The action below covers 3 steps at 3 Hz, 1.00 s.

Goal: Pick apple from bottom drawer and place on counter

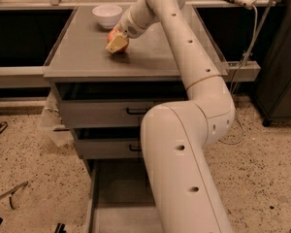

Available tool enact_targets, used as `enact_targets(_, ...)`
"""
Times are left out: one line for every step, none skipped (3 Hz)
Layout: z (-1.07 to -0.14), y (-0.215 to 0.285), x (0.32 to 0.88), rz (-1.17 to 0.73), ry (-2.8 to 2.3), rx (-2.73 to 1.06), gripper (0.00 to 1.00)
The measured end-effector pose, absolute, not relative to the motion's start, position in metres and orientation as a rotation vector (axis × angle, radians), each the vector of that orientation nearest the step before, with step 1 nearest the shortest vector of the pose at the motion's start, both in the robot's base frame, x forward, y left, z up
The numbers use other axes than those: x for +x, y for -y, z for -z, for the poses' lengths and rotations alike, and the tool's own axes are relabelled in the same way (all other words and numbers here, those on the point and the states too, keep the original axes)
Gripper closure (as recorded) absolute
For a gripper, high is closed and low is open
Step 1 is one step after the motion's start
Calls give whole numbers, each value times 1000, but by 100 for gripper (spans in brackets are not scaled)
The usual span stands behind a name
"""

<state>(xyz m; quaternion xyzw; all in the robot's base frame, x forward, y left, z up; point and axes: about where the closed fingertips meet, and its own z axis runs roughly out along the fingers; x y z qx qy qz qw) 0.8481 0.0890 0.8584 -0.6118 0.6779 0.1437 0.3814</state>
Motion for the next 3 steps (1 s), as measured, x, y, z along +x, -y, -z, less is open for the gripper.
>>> enact_targets(-858, -89, 848, -367, -1730, -1561, 11)
enact_targets(-858, -89, 848, -367, -1730, -1562, 0)
enact_targets(-858, -89, 848, -367, -1730, -1562, 0)
